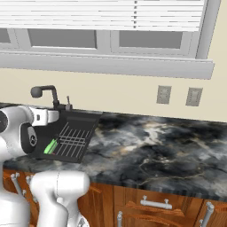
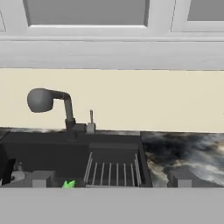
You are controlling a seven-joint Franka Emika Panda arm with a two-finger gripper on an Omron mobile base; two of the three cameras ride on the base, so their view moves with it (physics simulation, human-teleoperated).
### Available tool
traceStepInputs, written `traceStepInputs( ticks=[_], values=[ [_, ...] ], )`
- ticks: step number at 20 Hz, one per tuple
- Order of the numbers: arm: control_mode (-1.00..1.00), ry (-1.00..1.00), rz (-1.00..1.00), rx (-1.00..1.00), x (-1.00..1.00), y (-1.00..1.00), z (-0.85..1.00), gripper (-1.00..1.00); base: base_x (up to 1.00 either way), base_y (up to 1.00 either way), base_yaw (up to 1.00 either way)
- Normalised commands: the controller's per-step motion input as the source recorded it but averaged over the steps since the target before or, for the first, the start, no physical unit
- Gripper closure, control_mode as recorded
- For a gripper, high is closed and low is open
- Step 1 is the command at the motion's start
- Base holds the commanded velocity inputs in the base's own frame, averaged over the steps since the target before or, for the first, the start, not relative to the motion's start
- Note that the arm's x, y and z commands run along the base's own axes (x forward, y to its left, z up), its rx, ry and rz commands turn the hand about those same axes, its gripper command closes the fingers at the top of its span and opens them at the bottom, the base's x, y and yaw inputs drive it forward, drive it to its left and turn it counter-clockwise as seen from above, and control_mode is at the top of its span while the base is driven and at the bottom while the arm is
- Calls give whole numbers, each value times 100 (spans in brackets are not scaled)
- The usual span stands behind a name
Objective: Pick the jar and kettle and place them in the sink. Then turn on the water.
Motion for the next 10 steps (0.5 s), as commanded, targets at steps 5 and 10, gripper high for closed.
traceStepInputs(
  ticks=[5,10],
  values=[
    [-100,-19,6,0,9,-18,-11,-100,0,0,0],
    [-100,-17,8,0,37,-4,-19,-100,0,0,0]
  ],
)
